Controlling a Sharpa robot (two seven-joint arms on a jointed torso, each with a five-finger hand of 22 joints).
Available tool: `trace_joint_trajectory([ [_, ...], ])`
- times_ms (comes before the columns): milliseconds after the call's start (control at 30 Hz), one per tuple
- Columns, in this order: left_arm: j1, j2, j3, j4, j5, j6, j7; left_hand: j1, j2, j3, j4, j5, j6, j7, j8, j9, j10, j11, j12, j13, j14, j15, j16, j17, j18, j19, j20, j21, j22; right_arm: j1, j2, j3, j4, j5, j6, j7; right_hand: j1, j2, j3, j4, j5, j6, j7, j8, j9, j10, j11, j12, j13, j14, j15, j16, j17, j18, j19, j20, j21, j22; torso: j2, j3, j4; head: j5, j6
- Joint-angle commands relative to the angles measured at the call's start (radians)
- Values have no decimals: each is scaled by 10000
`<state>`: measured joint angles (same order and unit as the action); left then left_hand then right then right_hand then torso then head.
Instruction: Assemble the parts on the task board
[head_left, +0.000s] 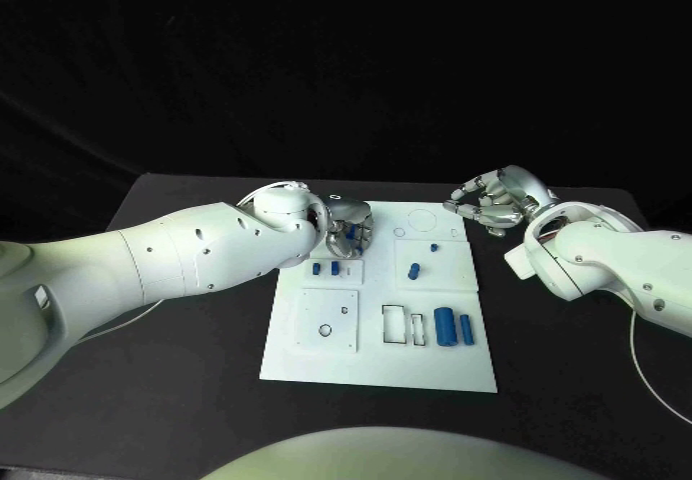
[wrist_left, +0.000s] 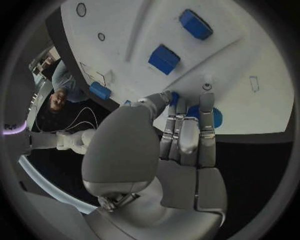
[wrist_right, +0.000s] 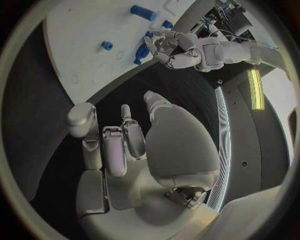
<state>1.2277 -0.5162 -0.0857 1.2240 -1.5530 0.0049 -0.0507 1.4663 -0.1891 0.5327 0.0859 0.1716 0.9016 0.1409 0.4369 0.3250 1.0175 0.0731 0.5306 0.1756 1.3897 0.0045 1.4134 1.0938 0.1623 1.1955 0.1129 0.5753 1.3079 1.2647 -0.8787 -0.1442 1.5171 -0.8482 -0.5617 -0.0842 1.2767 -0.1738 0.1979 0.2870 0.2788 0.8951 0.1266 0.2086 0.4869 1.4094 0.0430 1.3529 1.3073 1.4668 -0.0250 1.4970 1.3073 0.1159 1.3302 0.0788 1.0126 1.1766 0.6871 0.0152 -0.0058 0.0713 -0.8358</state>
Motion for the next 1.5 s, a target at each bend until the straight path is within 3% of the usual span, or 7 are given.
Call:
trace_joint_trajectory([
  [33,-53,31,-26,0,-29,289,-137,-8,188,78,-201,-66,224,-51,-5,51,248,-103,79,67,214,-75,152,312,-37,226,-71,547,578,-5,7,1,22,-31,41,70,0,23,68,7,37,-34,-19,55,11,-52,0,-31,368,600,-26,-25,893,62,-30,-1,38,19,0,-1,19,0,1],
  [567,-65,-77,-15,118,195,-274,-47,-267,216,261,-501,-102,388,-67,-270,129,411,-110,-347,-54,351,-103,205,376,-122,393,-141,1151,649,-5,16,1,23,-32,-1,87,-3,26,73,8,39,-12,-23,70,19,-36,-3,-12,386,605,-28,-20,907,62,-28,-1,38,21,9,-22,15,-1,22],
  [733,-64,-317,78,441,335,-390,-73,-277,209,273,-537,-101,390,-66,-296,137,443,-112,-382,-62,371,-105,216,406,-133,420,-142,1236,663,-5,13,1,14,-35,-10,89,-3,26,73,8,39,-12,-23,70,19,-36,-3,-12,386,605,-28,-20,907,62,-28,-1,38,21,-3,-19,40,1,26],
  [933,-57,-762,309,961,613,-605,-41,-511,81,215,-578,-9,325,-41,-461,156,515,-85,-570,-101,420,-79,240,452,-146,424,-125,1337,662,-5,2,1,-7,-37,-18,91,-3,26,73,8,39,-12,-23,70,19,-36,-3,-12,386,605,-28,-20,907,62,-28,-1,38,21,-9,-19,52,29,44],
  [1100,-54,-1070,441,1248,723,-812,36,-559,37,202,-618,93,307,-45,-520,170,597,-94,-619,-103,438,-87,248,461,-150,438,-124,1403,670,-5,-4,1,-19,-39,-26,92,-4,23,76,7,40,-2,-26,78,24,-38,-7,-15,380,602,-29,-27,895,66,-35,-1,18,9,-4,-24,52,54,71],
  [1267,-55,-1311,487,1381,772,-759,30,-572,32,201,-640,141,342,-54,-526,188,634,-101,-644,-102,438,-92,244,445,-146,430,-124,1400,665,-6,-12,1,-23,-40,-27,94,-4,23,76,7,40,-2,-26,78,24,-38,-7,-15,380,602,-29,-27,895,66,-35,-1,18,9,15,-19,20,79,76],
  [1500,-61,-1547,498,1390,801,-556,-66,-579,30,196,-649,146,369,-59,-523,199,651,-105,-654,-101,433,-94,238,426,-145,427,-125,1402,665,-6,-26,1,-24,-42,-27,95,-4,23,76,7,40,-2,-26,78,24,-38,-7,-15,380,602,-29,-27,895,66,-35,-1,18,9,7,-24,34,73,71],
])
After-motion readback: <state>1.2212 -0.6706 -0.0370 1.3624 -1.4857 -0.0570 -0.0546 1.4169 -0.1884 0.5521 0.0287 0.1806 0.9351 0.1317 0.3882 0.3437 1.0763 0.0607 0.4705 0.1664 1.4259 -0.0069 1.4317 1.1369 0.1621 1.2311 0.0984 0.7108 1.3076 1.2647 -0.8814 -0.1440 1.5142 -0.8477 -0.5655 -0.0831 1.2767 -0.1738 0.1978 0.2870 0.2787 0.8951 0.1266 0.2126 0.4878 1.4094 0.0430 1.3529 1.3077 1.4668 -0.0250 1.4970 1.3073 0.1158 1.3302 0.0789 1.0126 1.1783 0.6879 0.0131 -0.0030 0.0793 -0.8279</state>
